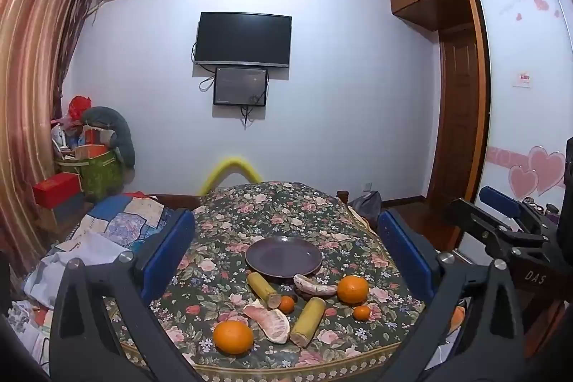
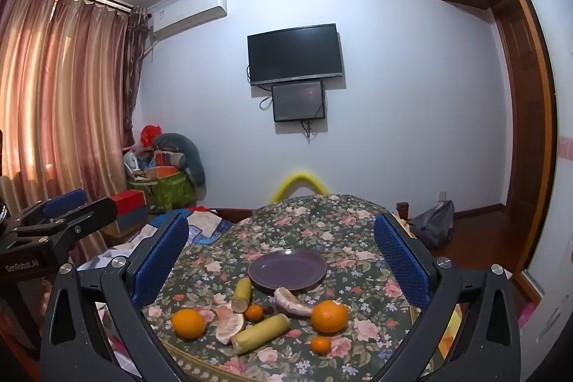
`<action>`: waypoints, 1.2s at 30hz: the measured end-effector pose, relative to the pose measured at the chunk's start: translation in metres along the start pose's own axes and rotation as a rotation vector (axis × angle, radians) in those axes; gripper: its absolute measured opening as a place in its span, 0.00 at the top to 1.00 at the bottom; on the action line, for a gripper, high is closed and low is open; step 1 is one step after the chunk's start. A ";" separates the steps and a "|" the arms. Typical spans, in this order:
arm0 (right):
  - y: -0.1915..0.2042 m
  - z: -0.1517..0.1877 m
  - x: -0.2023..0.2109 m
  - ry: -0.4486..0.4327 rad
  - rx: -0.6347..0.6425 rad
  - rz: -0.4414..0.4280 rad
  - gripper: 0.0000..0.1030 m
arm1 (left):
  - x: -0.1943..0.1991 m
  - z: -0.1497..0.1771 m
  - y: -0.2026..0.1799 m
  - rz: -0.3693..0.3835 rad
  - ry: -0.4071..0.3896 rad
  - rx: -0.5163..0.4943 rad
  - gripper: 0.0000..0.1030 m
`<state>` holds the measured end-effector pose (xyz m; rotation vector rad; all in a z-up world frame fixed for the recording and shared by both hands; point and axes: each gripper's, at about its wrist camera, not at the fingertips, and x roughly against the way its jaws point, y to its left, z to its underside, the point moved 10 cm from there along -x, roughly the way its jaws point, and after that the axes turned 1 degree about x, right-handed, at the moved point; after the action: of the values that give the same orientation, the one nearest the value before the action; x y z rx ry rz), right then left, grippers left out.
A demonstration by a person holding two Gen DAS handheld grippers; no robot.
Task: Organize fruits
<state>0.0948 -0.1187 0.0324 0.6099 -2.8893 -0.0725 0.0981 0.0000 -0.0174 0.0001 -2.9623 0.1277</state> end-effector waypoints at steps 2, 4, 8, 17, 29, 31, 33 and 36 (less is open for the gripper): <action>-0.001 0.001 0.001 0.001 0.007 0.004 0.00 | 0.001 0.000 0.000 0.005 0.000 -0.003 0.00; -0.004 0.002 0.001 0.004 0.012 0.007 0.00 | 0.005 0.001 0.002 -0.004 -0.011 -0.009 0.00; -0.002 0.001 -0.001 0.017 -0.006 0.002 0.00 | 0.003 0.002 -0.004 -0.010 0.003 -0.025 0.00; -0.008 0.001 -0.003 0.017 -0.018 -0.001 0.00 | -0.005 0.002 0.003 -0.010 0.015 0.008 0.00; -0.010 0.005 -0.004 0.030 -0.015 0.011 0.00 | -0.008 0.006 0.010 -0.019 0.025 0.013 0.00; -0.010 0.004 -0.005 0.030 -0.015 0.010 0.00 | -0.009 0.007 0.010 -0.019 0.027 0.013 0.00; -0.010 0.004 -0.005 0.030 -0.015 0.011 0.00 | -0.009 0.008 0.010 -0.019 0.029 0.011 0.00; -0.010 0.005 -0.006 0.035 -0.016 0.008 0.00 | -0.010 0.008 0.010 -0.019 0.030 0.009 0.00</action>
<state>0.1028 -0.1253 0.0255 0.5908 -2.8550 -0.0828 0.1062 0.0091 -0.0283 0.0279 -2.9307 0.1370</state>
